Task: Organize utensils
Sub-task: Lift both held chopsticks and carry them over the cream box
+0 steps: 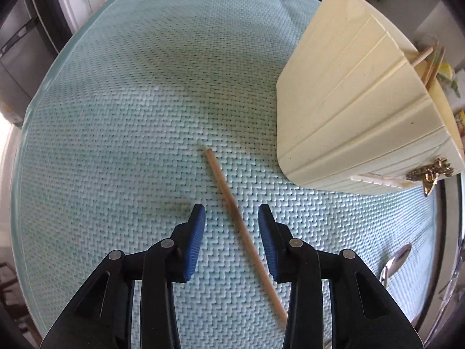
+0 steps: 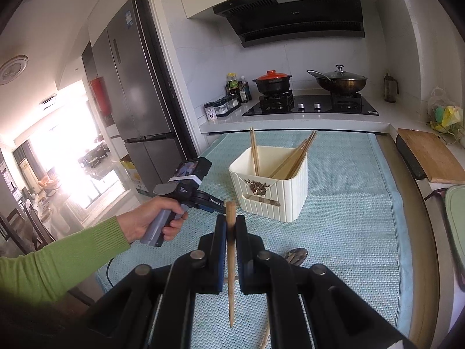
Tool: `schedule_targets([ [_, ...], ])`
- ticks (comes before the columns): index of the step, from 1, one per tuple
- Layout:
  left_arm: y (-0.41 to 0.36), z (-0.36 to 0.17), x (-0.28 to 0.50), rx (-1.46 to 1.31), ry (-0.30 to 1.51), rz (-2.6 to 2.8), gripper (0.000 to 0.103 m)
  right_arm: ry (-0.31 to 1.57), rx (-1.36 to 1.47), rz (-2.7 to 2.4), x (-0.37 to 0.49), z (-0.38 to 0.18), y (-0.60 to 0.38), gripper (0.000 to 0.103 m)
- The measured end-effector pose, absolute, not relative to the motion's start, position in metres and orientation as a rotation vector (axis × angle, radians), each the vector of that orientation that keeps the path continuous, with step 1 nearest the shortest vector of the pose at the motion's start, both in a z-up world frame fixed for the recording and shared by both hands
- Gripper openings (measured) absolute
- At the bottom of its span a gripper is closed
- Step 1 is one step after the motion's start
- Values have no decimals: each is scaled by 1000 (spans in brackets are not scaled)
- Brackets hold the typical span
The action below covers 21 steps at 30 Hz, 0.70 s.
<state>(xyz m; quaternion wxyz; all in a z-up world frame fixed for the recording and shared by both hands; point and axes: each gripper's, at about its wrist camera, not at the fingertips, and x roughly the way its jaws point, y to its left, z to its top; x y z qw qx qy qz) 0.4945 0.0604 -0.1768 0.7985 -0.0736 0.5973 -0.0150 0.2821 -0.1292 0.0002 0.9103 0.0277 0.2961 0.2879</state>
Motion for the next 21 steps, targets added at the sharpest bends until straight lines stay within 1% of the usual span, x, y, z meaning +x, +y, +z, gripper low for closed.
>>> schedule_targets([
  [2, 49, -179, 496, -87, 1271, -9, 35, 615, 63, 590, 282, -2, -132, 6],
  [3, 43, -181, 496, -62, 1273, -23, 9, 616, 70, 588, 282, -3, -133, 6],
  [4, 40, -182, 495, -52, 1264, -34, 4, 615, 78, 586, 282, -3, -136, 6],
  [7, 38, -182, 490, -68, 1247, -48, 3, 609, 93, 581, 282, -2, -140, 6],
  [10, 44, -165, 475, -130, 1176, -81, 3, 605, 100, 579, 282, -2, -143, 6],
  [14, 51, -123, 442, -197, 1049, -136, 3, 594, 100, 578, 284, 0, -142, 6],
  [21, 52, -41, 378, -227, 805, -235, 3, 564, 97, 580, 294, 10, -135, 6],
])
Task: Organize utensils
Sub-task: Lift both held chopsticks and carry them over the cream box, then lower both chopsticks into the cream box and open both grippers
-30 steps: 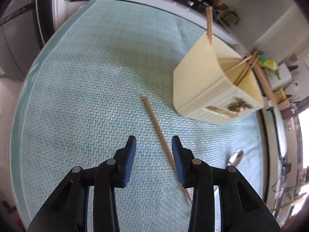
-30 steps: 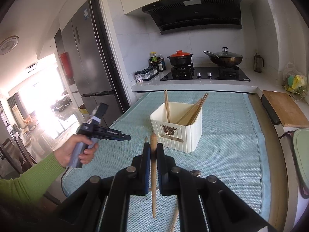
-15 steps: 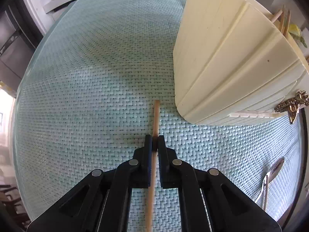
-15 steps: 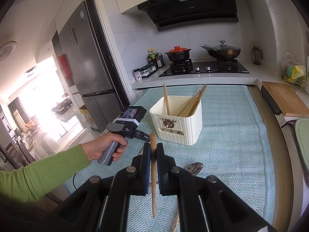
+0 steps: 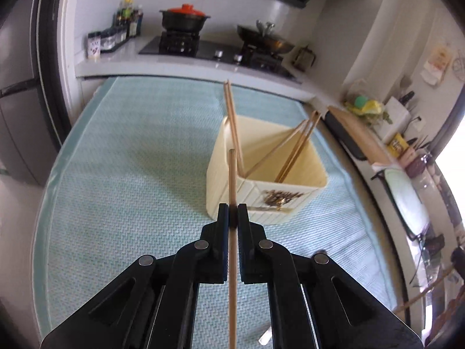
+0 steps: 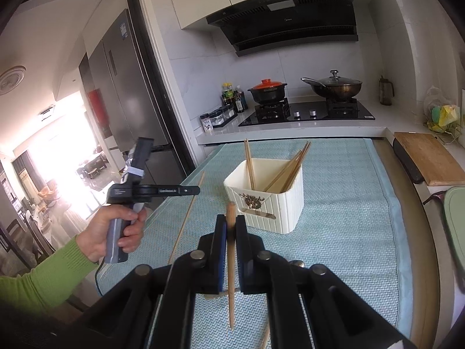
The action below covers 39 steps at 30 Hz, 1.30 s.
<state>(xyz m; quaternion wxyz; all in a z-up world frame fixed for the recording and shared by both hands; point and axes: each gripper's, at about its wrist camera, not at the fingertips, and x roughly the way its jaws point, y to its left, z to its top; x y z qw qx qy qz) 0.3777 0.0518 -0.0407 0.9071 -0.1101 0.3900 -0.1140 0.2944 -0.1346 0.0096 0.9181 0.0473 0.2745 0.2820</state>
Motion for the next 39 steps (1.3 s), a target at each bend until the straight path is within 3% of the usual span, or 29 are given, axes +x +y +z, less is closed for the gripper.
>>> schedule_targets([
  [11, 57, 30, 373, -200, 668, -265, 3, 488, 87, 557, 312, 36, -120, 6],
  [25, 42, 107, 442, -190, 467, -214, 3, 322, 16, 477, 398, 100, -88, 6],
  [32, 30, 105, 492, -187, 410, -163, 3, 283, 34, 471, 455, 103, -79, 6],
  [39, 22, 58, 547, -194, 455, -121, 3, 408, 20, 488, 516, 64, -65, 6],
])
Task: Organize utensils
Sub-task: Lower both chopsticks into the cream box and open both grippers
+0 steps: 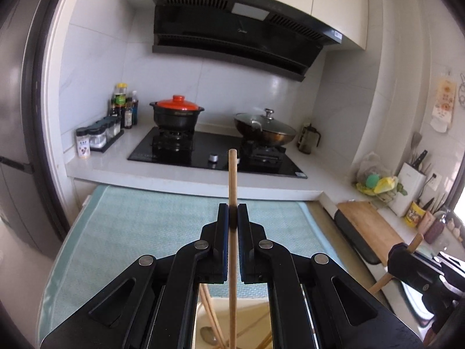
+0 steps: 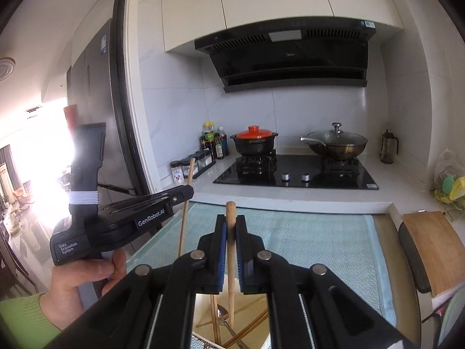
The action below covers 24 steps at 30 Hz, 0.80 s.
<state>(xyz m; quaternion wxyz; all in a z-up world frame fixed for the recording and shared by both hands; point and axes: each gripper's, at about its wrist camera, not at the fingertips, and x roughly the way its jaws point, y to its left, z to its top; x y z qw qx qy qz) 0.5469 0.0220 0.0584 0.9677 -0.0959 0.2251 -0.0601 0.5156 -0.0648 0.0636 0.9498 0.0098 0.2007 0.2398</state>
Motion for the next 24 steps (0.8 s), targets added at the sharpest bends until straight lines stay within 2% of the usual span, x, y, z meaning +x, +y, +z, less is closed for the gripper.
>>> schedule_targets([
  [10, 21, -24, 583, -195, 559, -83, 4, 619, 124, 512, 583, -9, -63, 7],
  [12, 24, -30, 585, -199, 592, -75, 7, 658, 138, 523, 592, -19, -60, 10],
  [13, 25, -31, 584, -200, 601, -74, 15, 677, 139, 518, 596, -22, -59, 11],
  [14, 27, -29, 581, -201, 605, -72, 21, 688, 137, 507, 598, -23, -59, 19],
  [15, 30, -26, 576, -201, 601, -72, 33, 687, 139, 496, 597, -22, -60, 24],
  [16, 33, -20, 569, -200, 592, -73, 45, 676, 146, 489, 593, -17, -63, 34],
  [17, 37, -13, 560, -194, 580, -76, 49, 659, 154, 483, 587, -11, -66, 41],
  [20, 44, 8, 524, -146, 561, -98, 65, 607, 135, 456, 561, 10, -76, 46],
  [22, 45, 17, 493, -100, 566, -108, 83, 590, 113, 446, 540, 23, -83, 48],
  [24, 44, 18, 455, -56, 565, -127, 92, 574, 90, 439, 511, 32, -91, 57],
])
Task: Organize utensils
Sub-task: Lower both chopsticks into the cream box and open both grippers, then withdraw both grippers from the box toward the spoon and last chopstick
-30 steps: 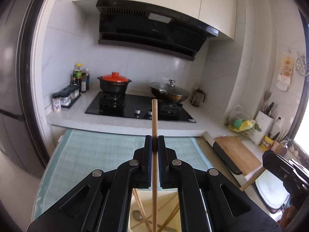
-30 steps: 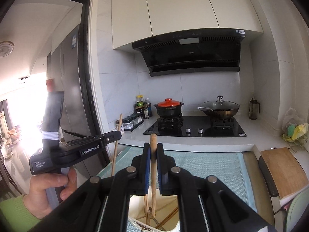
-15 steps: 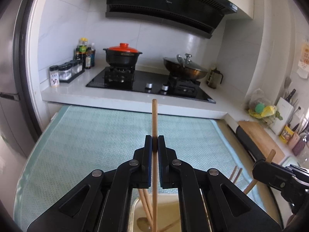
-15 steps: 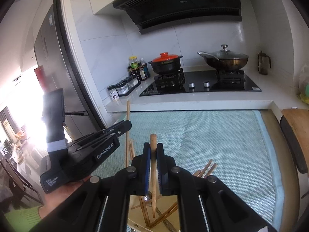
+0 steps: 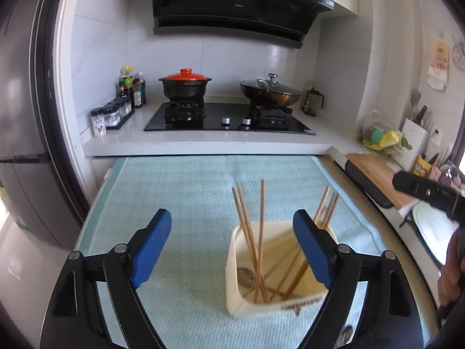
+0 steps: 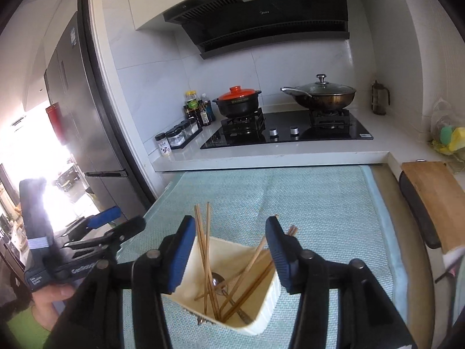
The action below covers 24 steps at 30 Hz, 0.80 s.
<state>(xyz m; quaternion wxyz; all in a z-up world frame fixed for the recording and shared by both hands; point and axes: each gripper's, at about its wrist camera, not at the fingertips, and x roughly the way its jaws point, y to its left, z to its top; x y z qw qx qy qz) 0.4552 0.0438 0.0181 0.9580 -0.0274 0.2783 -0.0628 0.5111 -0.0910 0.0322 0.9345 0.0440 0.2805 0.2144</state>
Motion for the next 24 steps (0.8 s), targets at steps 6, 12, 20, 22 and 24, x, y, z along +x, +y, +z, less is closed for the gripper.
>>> schedule_targets([
  [6, 25, -8, 354, 99, 602, -97, 97, 557, 5, 416, 421, 22, -113, 61],
  [12, 3, -27, 304, 156, 594, -74, 97, 594, -22, 362, 355, -17, -130, 61],
  [20, -11, -45, 287, 186, 616, -85, 97, 644, 20, 319, 317, -54, -149, 61],
  [22, -10, -48, 286, 192, 623, -87, 97, 650, 35, 315, 310, -60, -151, 61],
  [24, -9, -55, 287, 196, 638, -97, 97, 655, 50, 306, 305, -65, -155, 61],
])
